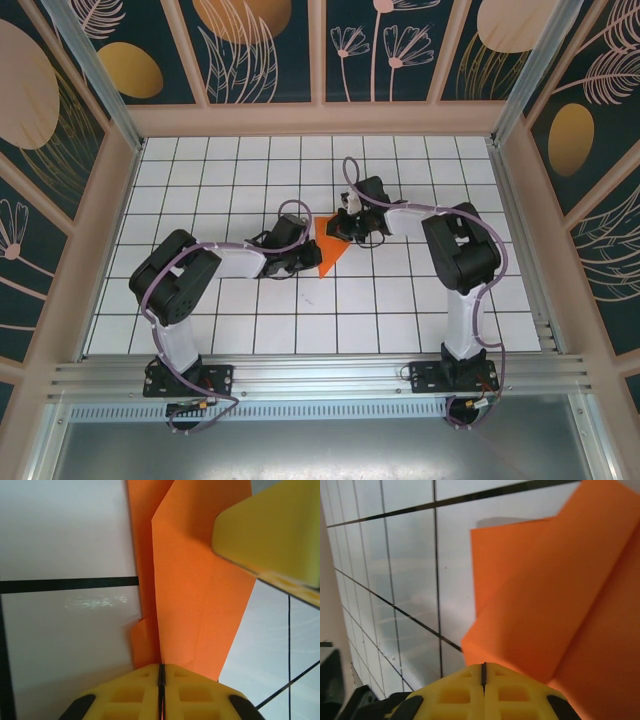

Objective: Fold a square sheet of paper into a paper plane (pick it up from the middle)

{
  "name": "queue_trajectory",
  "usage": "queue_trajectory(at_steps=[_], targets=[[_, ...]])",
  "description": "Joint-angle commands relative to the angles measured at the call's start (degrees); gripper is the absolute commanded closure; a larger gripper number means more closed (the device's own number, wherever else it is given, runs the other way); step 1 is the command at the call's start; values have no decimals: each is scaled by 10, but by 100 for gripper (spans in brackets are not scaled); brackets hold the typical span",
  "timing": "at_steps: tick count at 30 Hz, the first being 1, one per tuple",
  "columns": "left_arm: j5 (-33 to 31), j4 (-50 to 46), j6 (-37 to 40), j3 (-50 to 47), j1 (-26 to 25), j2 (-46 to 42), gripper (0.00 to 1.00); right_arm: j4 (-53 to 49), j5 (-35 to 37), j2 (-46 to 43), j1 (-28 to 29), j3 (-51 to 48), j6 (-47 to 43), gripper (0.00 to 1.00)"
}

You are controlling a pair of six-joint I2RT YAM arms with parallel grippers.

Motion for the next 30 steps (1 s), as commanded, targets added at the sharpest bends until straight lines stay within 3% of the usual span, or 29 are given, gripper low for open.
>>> queue_trajectory(at_steps=[1,5,10,17,30], targets=[[-46,-73,9,-7,9,-20,79,13,22,30,-2,-10,6,95],[-58,-82,9,-6,9,-54,71,7,23,47,1,-6,2,95],[-53,-89,13,10,8,-80,70,5,28,50,4,-5,2,95],[-15,-69,35,40,8,-42,93,1,33,52,7,-1,1,95],[-15,-50,31,27,8,24,100,-10,23,28,7,20,1,93]])
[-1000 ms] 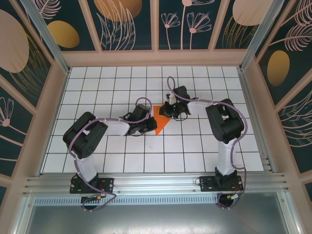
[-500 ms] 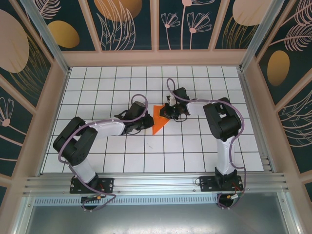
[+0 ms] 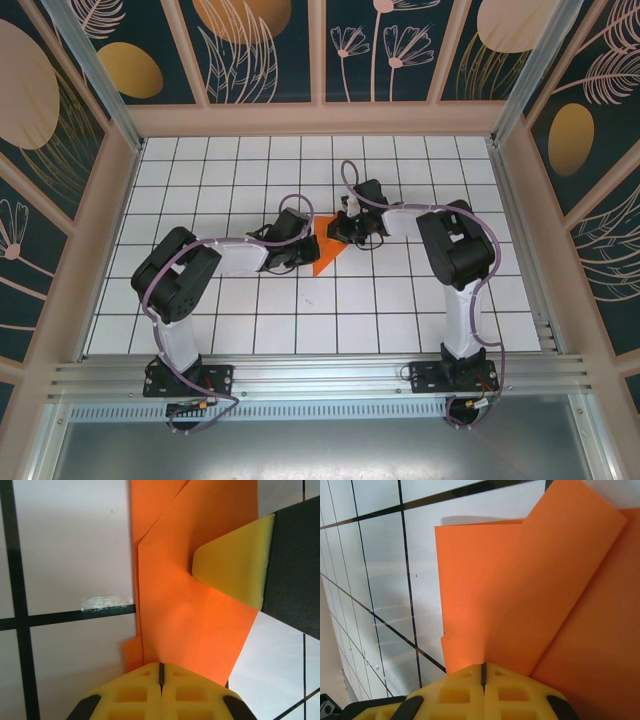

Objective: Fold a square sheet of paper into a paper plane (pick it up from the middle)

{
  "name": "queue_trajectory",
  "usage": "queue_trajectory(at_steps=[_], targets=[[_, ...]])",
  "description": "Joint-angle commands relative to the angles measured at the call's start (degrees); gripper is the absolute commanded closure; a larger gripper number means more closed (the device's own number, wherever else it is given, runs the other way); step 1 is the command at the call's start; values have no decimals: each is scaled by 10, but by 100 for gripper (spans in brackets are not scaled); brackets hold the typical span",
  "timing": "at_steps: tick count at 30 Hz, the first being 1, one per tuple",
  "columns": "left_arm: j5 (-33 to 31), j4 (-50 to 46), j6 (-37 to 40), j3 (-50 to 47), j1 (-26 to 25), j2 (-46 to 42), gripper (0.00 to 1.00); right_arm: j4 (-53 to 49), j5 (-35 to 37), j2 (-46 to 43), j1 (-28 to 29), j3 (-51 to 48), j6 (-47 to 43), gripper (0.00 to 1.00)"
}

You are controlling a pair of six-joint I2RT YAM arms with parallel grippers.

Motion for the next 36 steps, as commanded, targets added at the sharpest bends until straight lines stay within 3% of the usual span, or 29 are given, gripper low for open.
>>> queue_trajectory(at_steps=[1,9,20,28,36], targets=[[7,-3,10,-17,4,13,100,-23,13,-2,6,17,-2,92],[61,15,18,-46,-4,17,100,-35,68,-118,-14,-42,-2,75],[63,19,-27,-78,-52,-18,100,15,121,-302,-53,-259,40,62],[27,9,-44,-74,-76,-35,99,33,104,-350,-56,-330,55,57],[36,11,-37,-69,-77,-33,98,43,79,-319,-57,-327,46,52]])
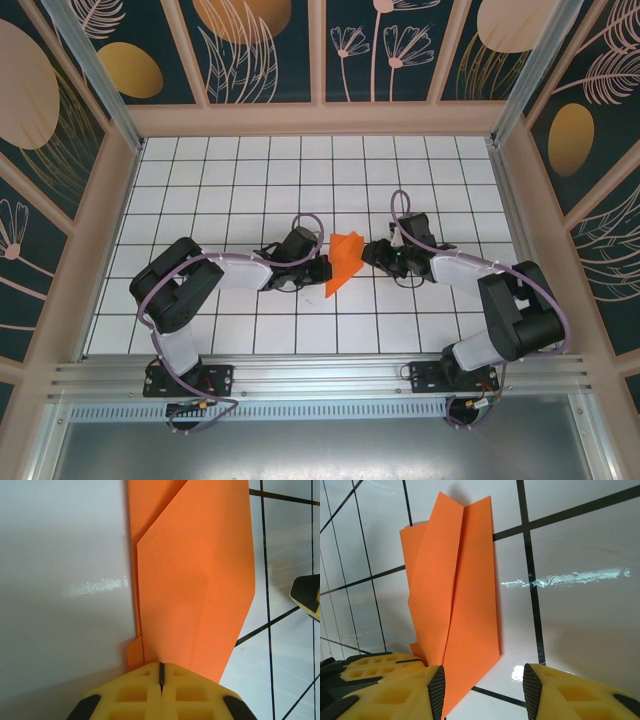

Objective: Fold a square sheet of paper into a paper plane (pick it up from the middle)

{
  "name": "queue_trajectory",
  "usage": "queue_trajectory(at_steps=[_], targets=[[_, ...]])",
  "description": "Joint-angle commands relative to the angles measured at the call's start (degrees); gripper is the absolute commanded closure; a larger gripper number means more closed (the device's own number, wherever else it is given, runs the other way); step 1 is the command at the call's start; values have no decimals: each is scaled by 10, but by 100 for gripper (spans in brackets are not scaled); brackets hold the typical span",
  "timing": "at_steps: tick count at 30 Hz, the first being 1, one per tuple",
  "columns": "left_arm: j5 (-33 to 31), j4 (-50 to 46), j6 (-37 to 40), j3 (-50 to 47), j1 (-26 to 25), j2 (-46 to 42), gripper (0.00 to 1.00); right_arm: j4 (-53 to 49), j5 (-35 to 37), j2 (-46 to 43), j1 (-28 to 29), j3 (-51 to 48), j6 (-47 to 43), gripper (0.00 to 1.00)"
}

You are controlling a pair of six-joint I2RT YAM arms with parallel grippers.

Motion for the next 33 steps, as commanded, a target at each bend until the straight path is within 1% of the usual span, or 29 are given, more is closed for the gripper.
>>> queue_trajectory(at_steps=[1,5,7,12,19,29,33], targets=[[-1,-48,2,-1,-3,-5,97,21,-23,23,-3,8,-3,52],[-14,-63,12,18,-3,-23,95,21,-27,32,-3,23,-4,52],[-37,-77,19,32,-2,-37,91,17,-21,34,-2,28,-6,52],[-57,-91,36,63,5,-49,90,24,-25,46,-3,32,-5,52],[-48,-102,56,81,15,-17,89,38,-39,68,-2,38,-1,51],[-30,-95,59,74,15,29,90,49,-48,89,3,46,4,50],[-12,-88,58,66,15,41,90,49,-47,103,5,53,7,50]])
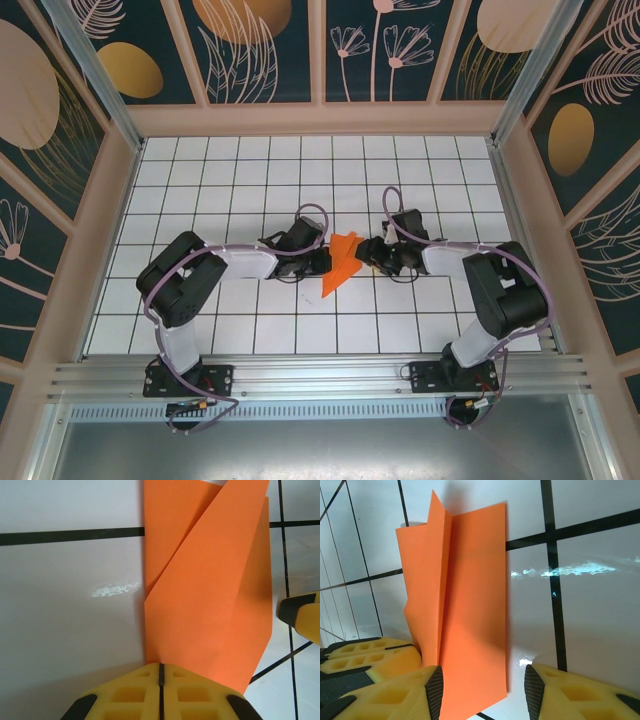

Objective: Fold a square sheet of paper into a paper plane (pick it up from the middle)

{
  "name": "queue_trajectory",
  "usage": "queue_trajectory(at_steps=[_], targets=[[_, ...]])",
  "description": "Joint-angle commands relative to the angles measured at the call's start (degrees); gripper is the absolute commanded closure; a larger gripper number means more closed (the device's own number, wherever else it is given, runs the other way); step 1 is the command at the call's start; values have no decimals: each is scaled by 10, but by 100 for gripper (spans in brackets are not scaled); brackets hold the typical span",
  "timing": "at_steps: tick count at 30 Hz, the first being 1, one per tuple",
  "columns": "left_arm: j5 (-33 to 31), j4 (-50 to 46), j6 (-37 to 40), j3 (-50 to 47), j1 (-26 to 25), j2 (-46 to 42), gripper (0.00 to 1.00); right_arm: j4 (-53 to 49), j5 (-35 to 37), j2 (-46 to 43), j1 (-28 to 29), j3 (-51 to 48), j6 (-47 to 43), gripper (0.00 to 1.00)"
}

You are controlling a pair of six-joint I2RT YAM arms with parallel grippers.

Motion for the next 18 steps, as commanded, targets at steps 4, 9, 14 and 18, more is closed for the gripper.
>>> queue_trajectory(at_steps=[4,9,14,18], targets=[[23,-4,8,-19,1,11,91,24,-10,31,7,25,8,50],[31,3,5,-24,1,10,92,24,-14,36,13,36,11,51],[35,9,1,-26,1,8,92,22,-6,35,16,38,18,52],[38,14,-1,-30,1,6,92,24,-5,35,16,38,24,53]])
